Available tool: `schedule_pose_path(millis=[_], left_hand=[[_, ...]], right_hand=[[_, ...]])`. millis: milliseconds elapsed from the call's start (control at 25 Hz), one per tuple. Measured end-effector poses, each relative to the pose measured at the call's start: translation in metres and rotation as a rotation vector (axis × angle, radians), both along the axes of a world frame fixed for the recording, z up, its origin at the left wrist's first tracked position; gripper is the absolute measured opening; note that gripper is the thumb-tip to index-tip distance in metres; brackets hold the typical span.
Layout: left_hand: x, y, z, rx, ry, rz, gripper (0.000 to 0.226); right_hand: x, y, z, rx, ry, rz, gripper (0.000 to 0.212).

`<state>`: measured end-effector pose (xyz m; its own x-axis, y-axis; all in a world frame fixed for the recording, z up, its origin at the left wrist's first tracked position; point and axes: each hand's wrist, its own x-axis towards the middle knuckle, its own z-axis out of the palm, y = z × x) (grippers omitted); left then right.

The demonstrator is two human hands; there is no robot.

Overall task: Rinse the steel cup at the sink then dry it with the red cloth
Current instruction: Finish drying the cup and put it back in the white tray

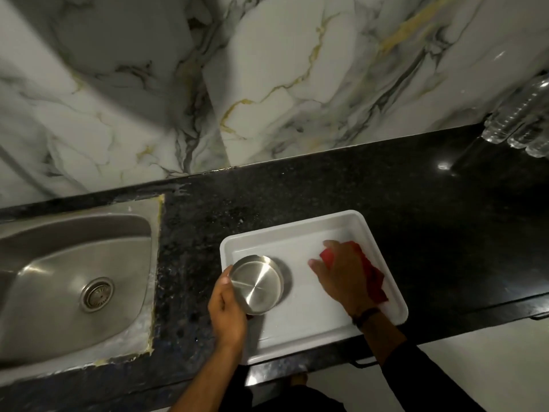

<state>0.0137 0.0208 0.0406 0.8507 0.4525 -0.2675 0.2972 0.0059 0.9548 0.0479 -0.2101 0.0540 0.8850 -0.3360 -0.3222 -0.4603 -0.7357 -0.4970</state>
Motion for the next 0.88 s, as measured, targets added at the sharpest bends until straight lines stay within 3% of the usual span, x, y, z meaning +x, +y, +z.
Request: schedule_pose_path(millis=[80,160,360,520,680,880], left_hand=[[0.001,-0.008,-0.004,0.022,0.026,-0.054,0.030],[0.001,-0.015,-0.009,0.029,0.053,-0.097,0.025],[0.013,-0.021,-0.021,0.131,0.200,-0.178,0.033],[0.024,-0.027,-0.023,0.056,0.288,-0.202,0.040],[0.023,-0.031,-0.021,-0.008,0.465,-0.164,0.046],[0.020,-0.033,-0.015,-0.119,0.480,-0.143,0.047]], right_hand=[[-0.016,0.032,0.009,0.725,0.031,-0.157,0.014],[-0.025,0.053,0.009,1.032,0.079,-0.246,0.018],[-0.024,0.059,-0.009,1.012,0.021,-0.421,0.023],[-0.014,0.061,-0.022,0.927,0.069,-0.505,0.021],[-0.009,0.060,-0.035,0.855,0.143,-0.491,0.055],[-0.006,0.063,-0.040,0.769,0.170,-0.463,0.080]])
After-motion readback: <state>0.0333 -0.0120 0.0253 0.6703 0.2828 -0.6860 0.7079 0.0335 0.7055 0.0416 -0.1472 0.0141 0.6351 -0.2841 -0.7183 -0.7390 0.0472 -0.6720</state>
